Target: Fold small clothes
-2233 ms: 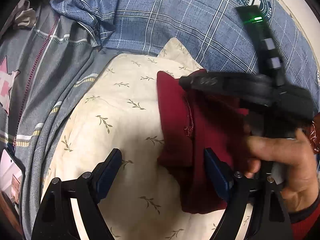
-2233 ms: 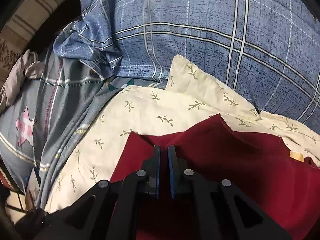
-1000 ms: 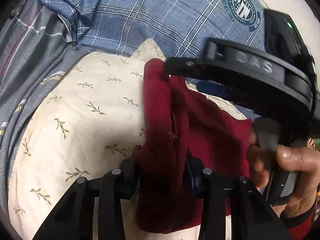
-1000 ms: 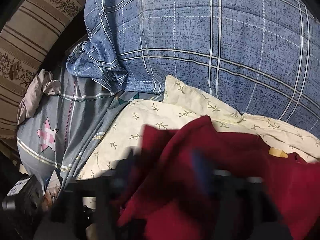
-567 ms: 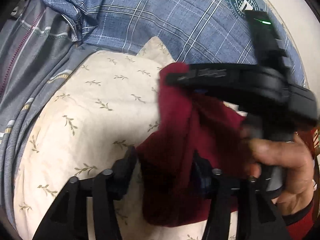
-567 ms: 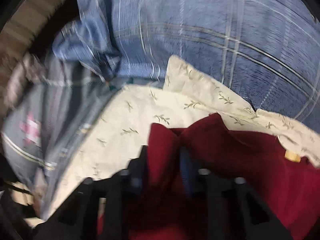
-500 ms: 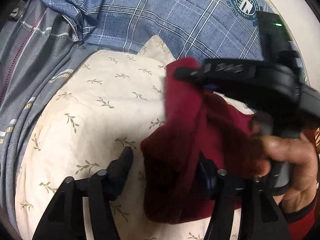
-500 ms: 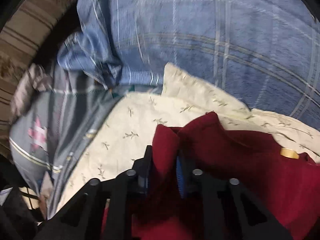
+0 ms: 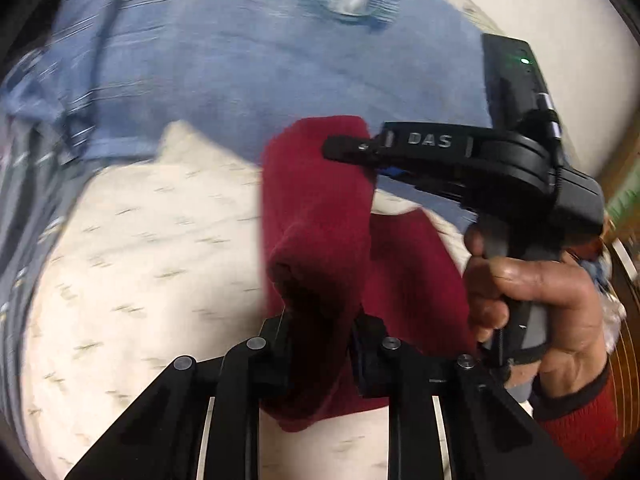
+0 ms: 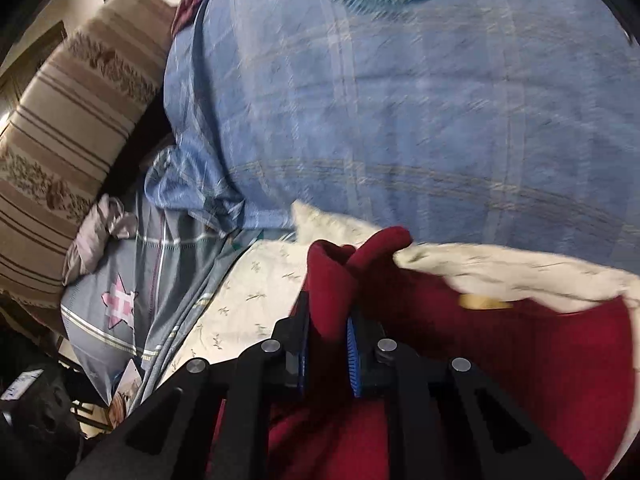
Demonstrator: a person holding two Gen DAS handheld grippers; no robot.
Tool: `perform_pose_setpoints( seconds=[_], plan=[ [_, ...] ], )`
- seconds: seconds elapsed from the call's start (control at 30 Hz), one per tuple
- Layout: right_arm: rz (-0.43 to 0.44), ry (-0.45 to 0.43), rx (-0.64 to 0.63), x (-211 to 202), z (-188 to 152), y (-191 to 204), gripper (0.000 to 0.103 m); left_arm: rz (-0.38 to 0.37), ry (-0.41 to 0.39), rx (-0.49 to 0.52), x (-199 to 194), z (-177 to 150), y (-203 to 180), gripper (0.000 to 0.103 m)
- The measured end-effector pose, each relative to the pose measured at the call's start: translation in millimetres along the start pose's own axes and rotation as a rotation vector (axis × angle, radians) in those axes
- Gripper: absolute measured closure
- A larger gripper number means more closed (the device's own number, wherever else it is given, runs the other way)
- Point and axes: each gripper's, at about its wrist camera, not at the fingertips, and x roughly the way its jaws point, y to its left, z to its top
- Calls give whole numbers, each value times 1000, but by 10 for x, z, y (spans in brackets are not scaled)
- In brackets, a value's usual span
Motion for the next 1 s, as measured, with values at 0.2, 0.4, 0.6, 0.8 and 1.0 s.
perform_pose_setpoints(
  seconds=[0.2, 0.4, 0.6, 0.8, 1.0],
  plan=[
    [-110, -53, 44, -646, -46, -649, 89, -74, 50, 146, 477, 9, -882, 84],
    [-238, -41, 169, -809, -295, -1496, 93, -99, 160, 175, 1155, -111, -1290, 84],
    [-234, 0, 305, -596, -552, -1908, 83, -198, 208, 200, 1226, -87, -1373, 44],
    [-109, -79, 392, -1141, -811, -1863, 40, -133, 147, 241, 713, -12, -1000, 38],
    [-90, 22, 329, -1011, -1101, -1591, 35, -2, 135, 174, 594, -95, -744, 38]
  ],
)
